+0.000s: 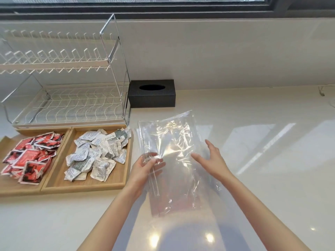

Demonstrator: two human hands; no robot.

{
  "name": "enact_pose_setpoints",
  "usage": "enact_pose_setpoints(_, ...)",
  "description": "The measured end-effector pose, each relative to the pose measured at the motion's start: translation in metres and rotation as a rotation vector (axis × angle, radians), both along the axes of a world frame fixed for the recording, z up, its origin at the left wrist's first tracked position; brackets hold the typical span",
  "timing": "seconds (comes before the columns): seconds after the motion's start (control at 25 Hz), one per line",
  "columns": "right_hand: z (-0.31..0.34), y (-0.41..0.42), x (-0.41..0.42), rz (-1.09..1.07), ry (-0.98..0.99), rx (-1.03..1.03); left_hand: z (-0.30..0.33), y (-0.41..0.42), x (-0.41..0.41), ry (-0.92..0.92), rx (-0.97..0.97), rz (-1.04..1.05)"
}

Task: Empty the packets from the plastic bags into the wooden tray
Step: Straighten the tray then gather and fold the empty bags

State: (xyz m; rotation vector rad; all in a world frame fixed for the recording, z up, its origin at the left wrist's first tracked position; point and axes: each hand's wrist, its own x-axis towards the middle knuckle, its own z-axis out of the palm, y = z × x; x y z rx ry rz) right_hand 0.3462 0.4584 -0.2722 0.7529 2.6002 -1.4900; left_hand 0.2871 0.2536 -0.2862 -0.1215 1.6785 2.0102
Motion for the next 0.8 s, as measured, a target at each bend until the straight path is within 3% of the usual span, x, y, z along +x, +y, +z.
enact_pose_setpoints(0.16, -0.004, 0.018, 0.004, 0.014, -0.046, -0.519, 0.011, -0.007, -0.005, 0.036, 0.091, -0.079)
enact_pose_setpoints(0.28, -0.007, 0.018, 0.008, 0.073, -0.006, -0.726, 0.017, -0.011, -0.006, 0.068, 0.079, -0.123)
enact_pose_setpoints(0.48, -0.003, 0.005, 0.017, 0.012, 0.066, -0.534, 0.017, -0.015, -0.001, 0.130, -0.078, -0.036)
enact_pose_setpoints(0.8, -0.001, -0.009, 0.017, -0.030, 0.062, -0.470, 0.018, -0.035, 0.022, 0.060, -0.140, 0.029)
